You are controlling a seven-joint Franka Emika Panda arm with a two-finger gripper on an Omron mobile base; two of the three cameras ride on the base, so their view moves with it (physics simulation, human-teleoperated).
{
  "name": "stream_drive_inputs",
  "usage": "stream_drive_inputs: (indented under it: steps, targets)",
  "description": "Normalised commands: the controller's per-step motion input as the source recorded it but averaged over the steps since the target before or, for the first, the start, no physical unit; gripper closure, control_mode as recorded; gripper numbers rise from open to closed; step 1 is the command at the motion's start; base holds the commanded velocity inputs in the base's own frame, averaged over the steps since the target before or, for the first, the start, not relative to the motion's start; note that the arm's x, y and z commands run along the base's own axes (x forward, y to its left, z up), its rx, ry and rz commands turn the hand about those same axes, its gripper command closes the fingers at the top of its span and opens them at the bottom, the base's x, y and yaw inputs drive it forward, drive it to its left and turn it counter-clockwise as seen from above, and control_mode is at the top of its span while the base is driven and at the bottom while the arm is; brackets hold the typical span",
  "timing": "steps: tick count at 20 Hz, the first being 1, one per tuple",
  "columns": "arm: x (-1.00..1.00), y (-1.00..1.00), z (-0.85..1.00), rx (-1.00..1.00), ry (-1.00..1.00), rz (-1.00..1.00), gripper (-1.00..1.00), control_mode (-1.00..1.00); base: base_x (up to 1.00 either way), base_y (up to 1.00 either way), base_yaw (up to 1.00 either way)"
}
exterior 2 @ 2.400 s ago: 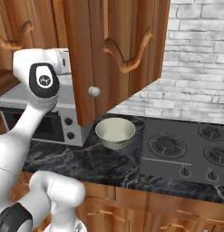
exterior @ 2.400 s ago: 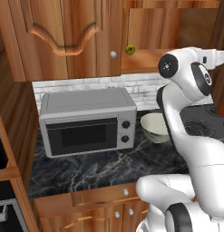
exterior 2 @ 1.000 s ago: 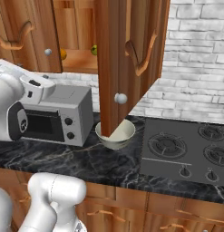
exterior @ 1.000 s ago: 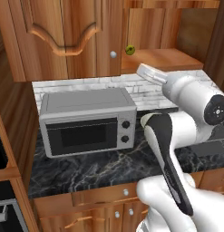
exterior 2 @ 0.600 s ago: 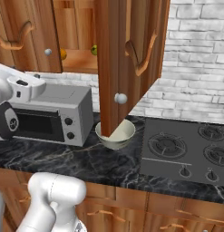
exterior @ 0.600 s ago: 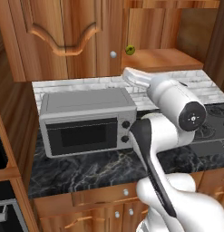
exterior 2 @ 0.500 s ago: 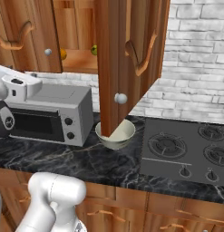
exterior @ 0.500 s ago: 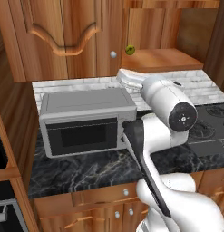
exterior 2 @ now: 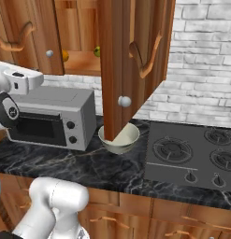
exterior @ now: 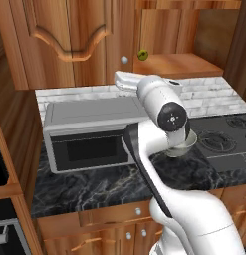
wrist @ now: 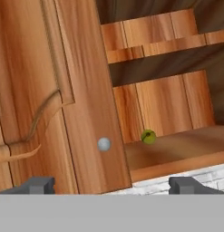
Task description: Open the cabinet. Pick the peach and orange from the cabinet and place them into the bowl. Then close the cabinet.
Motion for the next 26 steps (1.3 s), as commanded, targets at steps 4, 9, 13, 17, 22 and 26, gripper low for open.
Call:
stream_drive_inputs:
  steps: [4,9,13,17,22,26]
  targets:
    - [0.81,0.01,-0.04,-0.01,0.0,0.0,-1.0,-1.0,0.0,0.0,0.0]
    - [0.88,0.07,-0.01,0.0,0.0,0.0,-1.0,-1.0,0.0,0.0,0.0]
    - [0.86,0.04,0.0,0.0,0.0,0.0,-1.0,-1.0,0.0,0.0,0.0]
    - [0.55,0.54,-0.16,-0.05,0.01,0.0,-1.0,-1.0,0.0,0.0,0.0]
    - [0.78,0.29,-0.02,-0.03,0.0,-0.02,-1.0,-1.0,0.0,0.0,0.0]
    - [0.18,-0.02,0.14,0.0,-0.06,-0.13,-1.0,-1.0,0.0,0.0,0.0]
